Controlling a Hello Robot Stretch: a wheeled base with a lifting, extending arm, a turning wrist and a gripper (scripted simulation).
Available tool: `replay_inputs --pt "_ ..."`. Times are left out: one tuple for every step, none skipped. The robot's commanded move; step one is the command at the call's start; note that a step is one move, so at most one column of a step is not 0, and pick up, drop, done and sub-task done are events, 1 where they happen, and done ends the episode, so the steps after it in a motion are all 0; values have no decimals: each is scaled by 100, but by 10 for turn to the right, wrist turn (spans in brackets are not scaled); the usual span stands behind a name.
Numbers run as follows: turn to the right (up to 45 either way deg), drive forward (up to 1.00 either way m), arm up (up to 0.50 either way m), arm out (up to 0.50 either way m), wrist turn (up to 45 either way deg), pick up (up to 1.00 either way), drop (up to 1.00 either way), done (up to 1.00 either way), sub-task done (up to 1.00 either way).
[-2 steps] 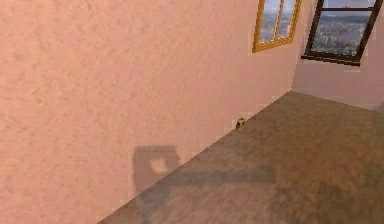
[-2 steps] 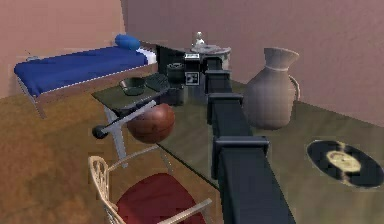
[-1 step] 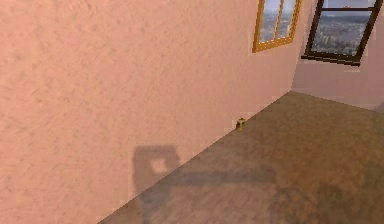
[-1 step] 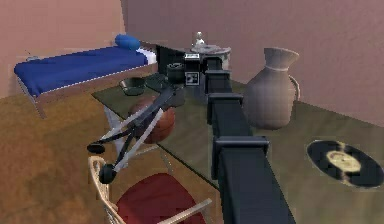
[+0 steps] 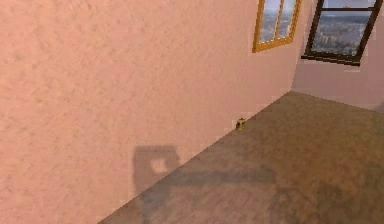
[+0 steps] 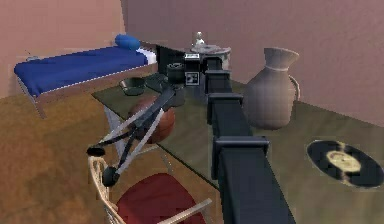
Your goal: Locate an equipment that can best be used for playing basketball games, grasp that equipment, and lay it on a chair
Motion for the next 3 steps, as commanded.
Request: replay_inputs --pt "0 0 0 -34 0 0 0 0 0" --pt "0 0 0 48 0 0 0 0 0" --pt "0 0 0 0 450 0 0 0 0"
